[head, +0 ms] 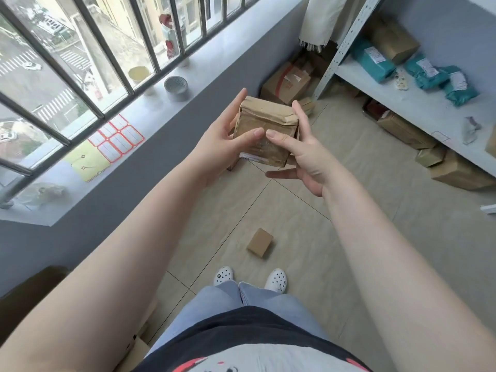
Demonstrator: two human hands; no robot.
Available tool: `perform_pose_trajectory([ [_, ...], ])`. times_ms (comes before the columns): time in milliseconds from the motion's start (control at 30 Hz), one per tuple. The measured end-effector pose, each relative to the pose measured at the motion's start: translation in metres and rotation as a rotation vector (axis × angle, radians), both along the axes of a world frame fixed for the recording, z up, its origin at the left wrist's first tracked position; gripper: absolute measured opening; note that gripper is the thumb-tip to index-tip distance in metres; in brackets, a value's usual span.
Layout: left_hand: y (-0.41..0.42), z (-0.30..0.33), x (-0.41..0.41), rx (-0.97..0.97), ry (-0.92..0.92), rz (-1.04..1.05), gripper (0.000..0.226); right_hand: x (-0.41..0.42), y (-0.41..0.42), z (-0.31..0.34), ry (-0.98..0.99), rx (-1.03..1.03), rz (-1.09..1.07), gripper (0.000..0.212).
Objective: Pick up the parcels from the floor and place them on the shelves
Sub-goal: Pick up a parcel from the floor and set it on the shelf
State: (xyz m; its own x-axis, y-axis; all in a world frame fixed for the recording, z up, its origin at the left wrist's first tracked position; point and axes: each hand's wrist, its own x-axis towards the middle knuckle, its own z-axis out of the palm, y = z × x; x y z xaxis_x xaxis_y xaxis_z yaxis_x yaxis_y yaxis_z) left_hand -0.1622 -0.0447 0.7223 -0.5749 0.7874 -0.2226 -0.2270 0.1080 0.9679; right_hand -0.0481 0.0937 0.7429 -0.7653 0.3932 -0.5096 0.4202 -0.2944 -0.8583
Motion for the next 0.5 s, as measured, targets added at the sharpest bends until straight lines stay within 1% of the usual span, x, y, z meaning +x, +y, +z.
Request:
perform_pose_trajectory([
  [100,-0.003,0.006,0.000,-0.026,0.024,-0.006,0.086,0.000,-0.002,0.000,0.055,-0.012,-0.058,0.083],
  [233,-0.012,0.010,-0.004,-0.110,0.078,-0.071,0.092,0.006,0.006,0.009,0.071,-0.050,-0.033,0.071],
  [300,-0.013,0.012,-0.003,-0.132,0.110,-0.092,0.086,0.010,0.009,0.015,0.062,-0.091,0.001,0.063],
  [333,-0.012,0.014,-0.002,-0.117,0.089,-0.100,0.082,0.011,0.009,0.018,0.055,-0.095,0.009,0.056],
  [400,-0.007,0.018,0.004,-0.095,0.021,-0.084,0.077,0.012,0.007,0.023,0.008,-0.056,0.024,0.047],
  [433,-0.006,0.020,0.006,-0.090,-0.009,-0.057,0.073,0.012,0.006,0.025,-0.041,-0.002,0.046,0.046],
  [500,-0.003,0.025,0.009,-0.080,-0.058,-0.017,0.059,0.012,0.004,0.029,-0.136,0.165,0.095,0.053],
])
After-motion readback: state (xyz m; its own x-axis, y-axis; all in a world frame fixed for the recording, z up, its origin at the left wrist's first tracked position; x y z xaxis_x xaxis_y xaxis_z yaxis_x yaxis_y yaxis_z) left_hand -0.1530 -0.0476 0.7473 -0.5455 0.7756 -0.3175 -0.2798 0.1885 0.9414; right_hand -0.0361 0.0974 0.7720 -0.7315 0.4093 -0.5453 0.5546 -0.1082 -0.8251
